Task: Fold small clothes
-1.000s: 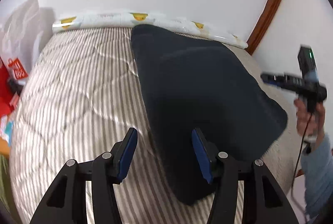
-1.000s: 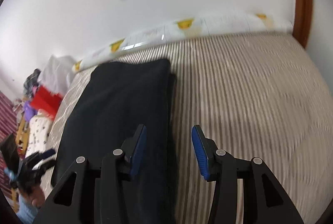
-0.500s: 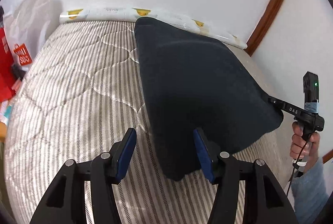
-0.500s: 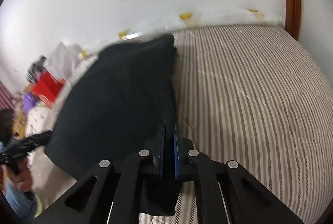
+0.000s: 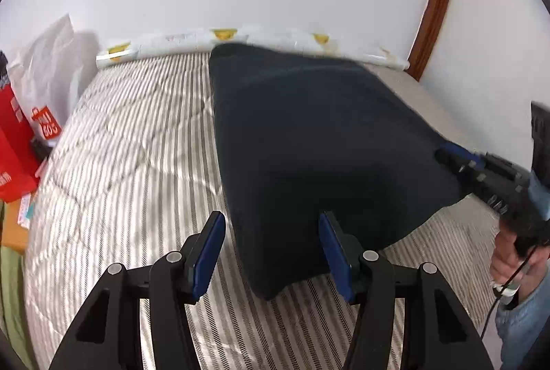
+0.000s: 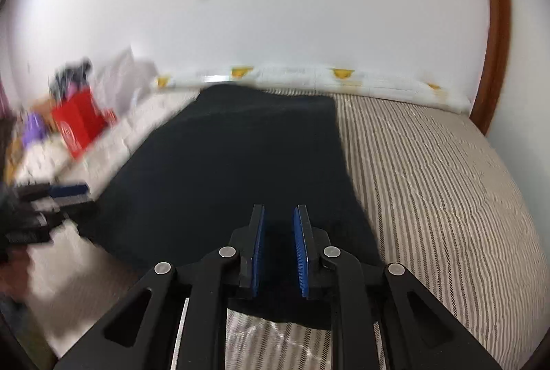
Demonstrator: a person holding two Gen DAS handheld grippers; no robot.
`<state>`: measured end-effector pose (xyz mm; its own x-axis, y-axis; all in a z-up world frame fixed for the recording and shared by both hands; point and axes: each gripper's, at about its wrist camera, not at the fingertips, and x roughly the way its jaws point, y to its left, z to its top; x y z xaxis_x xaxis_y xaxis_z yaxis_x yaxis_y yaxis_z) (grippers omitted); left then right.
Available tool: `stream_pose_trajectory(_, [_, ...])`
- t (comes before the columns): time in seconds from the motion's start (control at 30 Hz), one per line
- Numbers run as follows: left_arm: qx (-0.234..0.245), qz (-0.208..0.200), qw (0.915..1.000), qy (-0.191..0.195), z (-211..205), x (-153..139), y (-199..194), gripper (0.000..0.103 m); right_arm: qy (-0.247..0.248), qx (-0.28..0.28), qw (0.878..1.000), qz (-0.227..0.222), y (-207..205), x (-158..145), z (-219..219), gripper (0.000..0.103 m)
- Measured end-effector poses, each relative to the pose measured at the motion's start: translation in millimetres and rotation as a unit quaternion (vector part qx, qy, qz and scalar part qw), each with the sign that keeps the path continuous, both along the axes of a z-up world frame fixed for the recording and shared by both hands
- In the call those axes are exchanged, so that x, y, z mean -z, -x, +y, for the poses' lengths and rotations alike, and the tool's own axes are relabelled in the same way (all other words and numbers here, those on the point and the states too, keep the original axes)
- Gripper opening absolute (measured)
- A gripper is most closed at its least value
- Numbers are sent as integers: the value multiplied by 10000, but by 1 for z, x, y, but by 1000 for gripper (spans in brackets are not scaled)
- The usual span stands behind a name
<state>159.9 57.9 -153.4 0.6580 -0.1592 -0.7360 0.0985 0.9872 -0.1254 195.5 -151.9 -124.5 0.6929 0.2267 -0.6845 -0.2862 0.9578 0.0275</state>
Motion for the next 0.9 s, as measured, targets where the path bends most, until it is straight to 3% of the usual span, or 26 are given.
stream_pose_trajectory(0.07, [25, 131, 9995, 272, 7, 7, 2, 56, 305, 262, 9990, 170, -1, 23, -6, 14])
stream_pose_trajectory(0.1, [-5, 161, 9992, 360, 10, 7, 4, 56, 138, 350, 9992, 151, 1, 26, -14, 14])
stream_pose_trajectory(0.2, [-6, 109, 9995, 284, 10, 2, 8, 56, -56, 498, 9981, 365, 2, 16, -25, 14])
stream_pose_trajectory(0.33, [30, -70, 9995, 314, 1, -10, 6, 53, -400, 743, 9959, 329, -1, -4, -33, 19])
stream_pose_trajectory(0.47, [253, -257, 9985, 411, -21, -16, -8, 54, -788, 446, 9954, 312, -4, -11, -13, 24])
stream_pose_trajectory(0.6, [258, -274, 9992, -146, -45, -8, -19, 57, -189, -1, 9994, 275, -6, 8, 24, 27])
stream_pose_trajectory(0.73, [220, -260, 9991, -235, -48, -8, -19, 57, -209, 407, 9982, 385, -11, 17, 2, 27])
stream_pose_trajectory(0.9, [215, -285, 9988, -338, -44, -8, -15, 57, -234, 586, 9968, 489, -15, 21, -27, 15])
